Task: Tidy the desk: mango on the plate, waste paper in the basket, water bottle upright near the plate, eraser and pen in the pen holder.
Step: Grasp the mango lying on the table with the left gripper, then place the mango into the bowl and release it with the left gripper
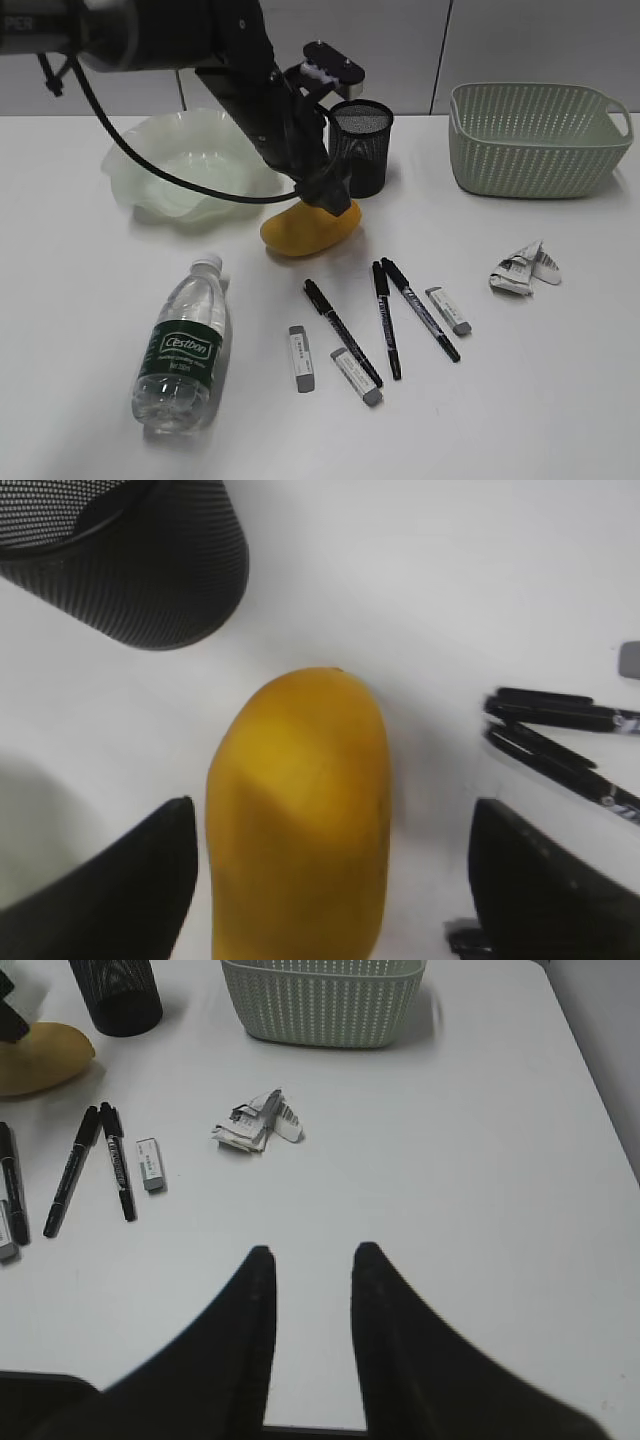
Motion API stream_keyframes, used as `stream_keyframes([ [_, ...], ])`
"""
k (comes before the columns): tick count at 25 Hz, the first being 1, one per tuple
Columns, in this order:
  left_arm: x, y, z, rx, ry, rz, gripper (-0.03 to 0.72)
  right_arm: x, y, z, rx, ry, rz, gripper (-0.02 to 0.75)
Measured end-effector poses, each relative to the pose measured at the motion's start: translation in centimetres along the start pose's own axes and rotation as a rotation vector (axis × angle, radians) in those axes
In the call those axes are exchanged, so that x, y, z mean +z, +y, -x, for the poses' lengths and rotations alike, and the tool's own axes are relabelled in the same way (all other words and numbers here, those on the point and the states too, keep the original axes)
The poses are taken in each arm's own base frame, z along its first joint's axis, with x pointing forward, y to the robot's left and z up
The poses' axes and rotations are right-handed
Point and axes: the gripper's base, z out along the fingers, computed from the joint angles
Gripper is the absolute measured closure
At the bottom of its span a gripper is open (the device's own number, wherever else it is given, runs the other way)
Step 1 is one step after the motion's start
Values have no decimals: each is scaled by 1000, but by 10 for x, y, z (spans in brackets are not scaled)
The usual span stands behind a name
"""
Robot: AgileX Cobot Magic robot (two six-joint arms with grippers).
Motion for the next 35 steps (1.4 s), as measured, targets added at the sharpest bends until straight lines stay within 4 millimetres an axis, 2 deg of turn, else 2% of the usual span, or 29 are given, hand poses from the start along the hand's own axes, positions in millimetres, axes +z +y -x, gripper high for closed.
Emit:
stream_keyframes([
  [10,51,6,-19,19,89,14,48,0,0,0,0,0,1,512],
  [13,56,5,-23,-28,114,4,101,0,0,0,0,0,1,512],
  [17,40,1,-19,-62,124,-24,106,0,0,0,0,0,1,512],
  [21,-14,5,0,-85,7,-35,106,0,1,0,3,0,6,513],
  [24,-60,34,3,-130,-118,51,106,0,1,0,3,0,6,513],
  [26,-74,71,-8,-194,-171,135,106,0,1,0,3,0,6,513],
  [28,-69,106,-28,-269,-173,192,106,0,1,0,3,0,6,513],
  [30,-51,133,-52,-339,-134,209,106,0,1,0,3,0,6,513],
  [32,-30,143,-68,-373,-92,201,106,0,1,0,3,0,6,513],
  [35,-2,145,-80,-393,-57,182,106,0,1,0,3,0,6,513],
])
